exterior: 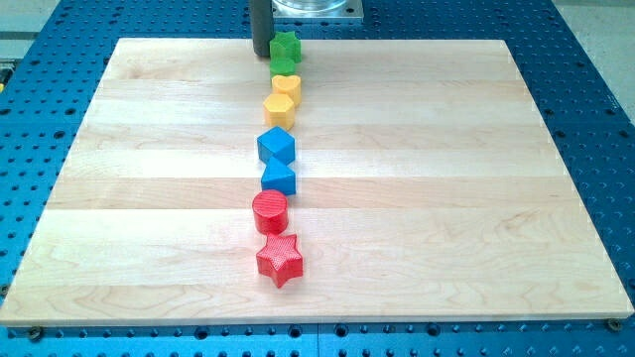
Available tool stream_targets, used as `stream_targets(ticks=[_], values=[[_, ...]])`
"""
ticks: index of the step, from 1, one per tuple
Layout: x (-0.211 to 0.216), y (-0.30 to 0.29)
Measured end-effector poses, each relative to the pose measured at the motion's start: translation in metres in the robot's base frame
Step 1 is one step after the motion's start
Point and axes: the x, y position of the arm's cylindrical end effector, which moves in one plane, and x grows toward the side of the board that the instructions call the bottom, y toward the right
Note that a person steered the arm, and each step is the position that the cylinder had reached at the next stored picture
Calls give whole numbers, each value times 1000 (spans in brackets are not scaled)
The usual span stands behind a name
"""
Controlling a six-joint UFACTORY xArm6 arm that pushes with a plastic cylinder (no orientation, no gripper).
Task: Adjust red star in a line
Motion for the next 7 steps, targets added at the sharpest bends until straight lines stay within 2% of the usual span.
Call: stream_targets(ticks=[3,5,7], values=[[18,-10],[18,-80],[18,-99]])
